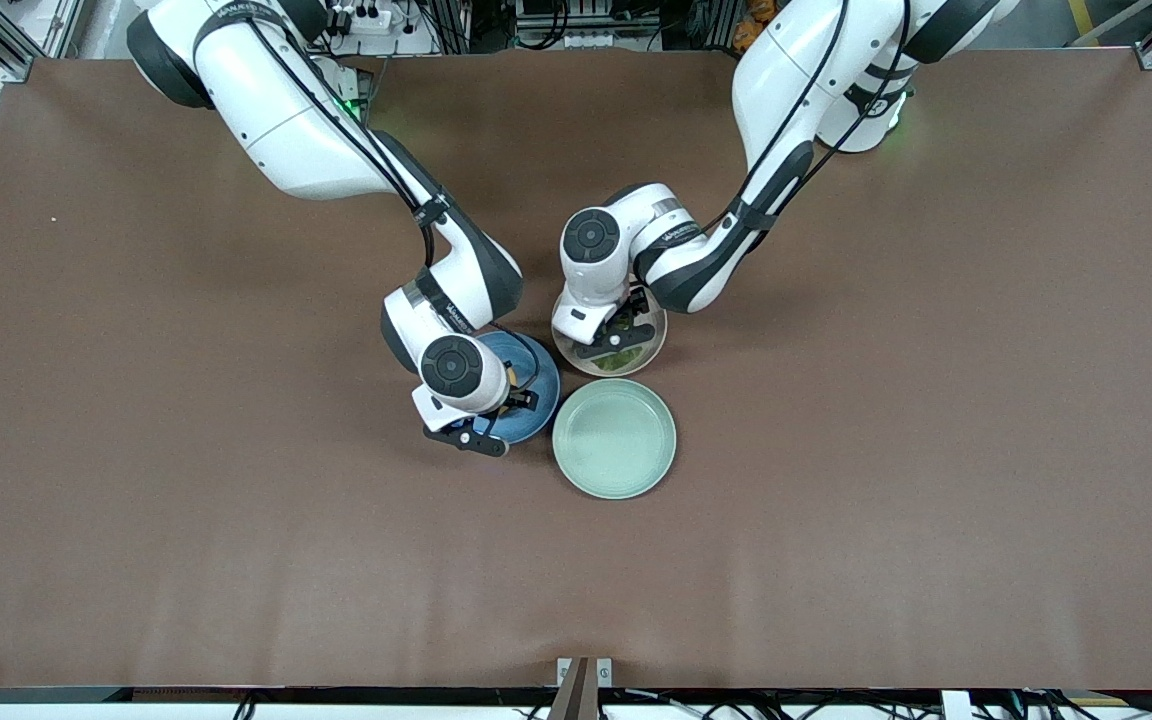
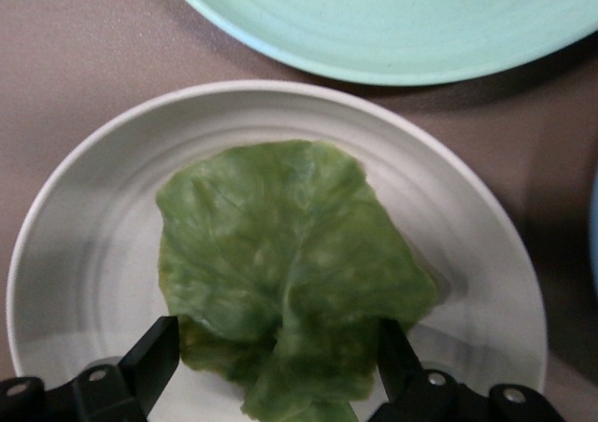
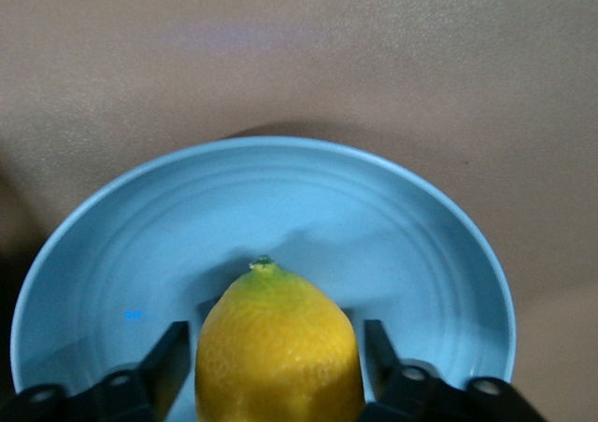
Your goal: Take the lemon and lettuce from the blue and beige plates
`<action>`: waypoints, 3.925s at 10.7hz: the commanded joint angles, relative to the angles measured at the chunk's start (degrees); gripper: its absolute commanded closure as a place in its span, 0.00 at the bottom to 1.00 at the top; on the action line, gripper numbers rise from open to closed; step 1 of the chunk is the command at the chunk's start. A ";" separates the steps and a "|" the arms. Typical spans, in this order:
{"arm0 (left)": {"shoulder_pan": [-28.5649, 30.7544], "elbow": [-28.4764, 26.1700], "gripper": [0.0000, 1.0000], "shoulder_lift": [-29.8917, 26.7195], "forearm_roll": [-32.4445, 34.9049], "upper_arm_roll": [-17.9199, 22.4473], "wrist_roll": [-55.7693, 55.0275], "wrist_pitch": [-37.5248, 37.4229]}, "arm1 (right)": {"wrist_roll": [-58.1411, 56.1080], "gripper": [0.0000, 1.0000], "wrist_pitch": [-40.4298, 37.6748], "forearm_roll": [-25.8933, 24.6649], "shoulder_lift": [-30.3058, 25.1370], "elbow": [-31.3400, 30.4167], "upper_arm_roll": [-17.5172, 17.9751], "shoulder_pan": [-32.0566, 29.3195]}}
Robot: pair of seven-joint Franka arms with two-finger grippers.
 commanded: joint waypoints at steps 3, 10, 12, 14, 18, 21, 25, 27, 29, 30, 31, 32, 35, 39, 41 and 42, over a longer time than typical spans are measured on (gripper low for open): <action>-0.19 1.04 1.00 0.02 1.90 0.13 -2.50 -0.02 | -4.12 1.00 -3.19 -0.59 -3.88 0.46 0.56 -3.57; 6.03 1.65 1.00 -11.48 -1.09 -0.40 -1.27 -8.43 | -39.42 1.00 -21.66 5.39 -14.62 0.72 1.00 -26.32; 10.60 1.74 1.00 -14.56 -1.79 -0.49 4.49 -11.69 | -47.34 1.00 -20.63 0.23 -14.62 -2.68 -0.92 -28.28; 17.27 1.74 1.00 -16.41 -3.90 -0.14 16.60 -13.11 | -53.85 1.00 -11.26 -0.76 -15.93 -10.49 -1.98 -30.82; 30.28 1.22 1.00 -15.20 -3.91 0.13 38.15 -14.70 | -54.32 1.00 6.16 -0.67 -16.64 -24.92 -3.30 -32.15; 33.12 1.30 1.00 -11.33 -2.94 2.22 43.11 -13.56 | -54.32 1.00 6.11 -0.67 -16.47 -25.56 -3.48 -32.24; 33.12 1.48 0.38 -7.90 -0.14 2.41 43.12 -11.88 | -53.62 0.00 1.13 0.38 -17.60 -23.03 -3.39 -32.42; 33.21 1.74 0.00 -9.29 -0.21 2.59 42.94 -11.88 | -53.97 0.00 -9.65 1.34 -19.00 -14.19 -3.48 -32.16; 33.30 1.83 0.00 -12.97 -0.13 3.20 43.11 -12.32 | -54.41 0.00 -23.02 1.08 -20.68 -2.85 -5.66 -31.89; 33.38 1.83 0.00 -15.26 -0.13 3.64 44.16 -12.67 | -54.50 0.00 -26.03 1.34 -22.95 -0.62 -6.37 -31.89; 34.08 1.92 0.00 -17.63 -0.82 3.90 46.96 -13.46 | -54.41 0.00 -26.50 1.09 -26.02 -0.51 -6.47 -31.80; 35.39 1.92 0.00 -19.74 -1.18 3.82 49.77 -14.08 | -54.24 0.00 -26.68 0.91 -28.40 -0.60 -6.47 -31.80; 35.32 5.75 0.00 -25.55 -7.47 4.78 55.14 -22.82 | -53.80 0.00 -30.70 0.73 -34.72 -0.69 -5.94 -31.28; 32.53 10.35 0.00 -32.40 -10.85 8.62 58.22 -31.91 | -54.15 0.00 -32.74 0.56 -39.76 -0.08 -6.64 -31.10; 28.29 10.18 0.00 -35.57 -15.66 16.63 62.08 -34.63 | -53.97 0.00 -32.39 0.21 -39.85 0.98 -6.82 -31.10; 28.98 10.18 0.00 -36.80 -16.47 16.82 63.23 -35.78 | -54.14 0.00 -32.13 0.47 -39.76 0.98 -6.73 -31.10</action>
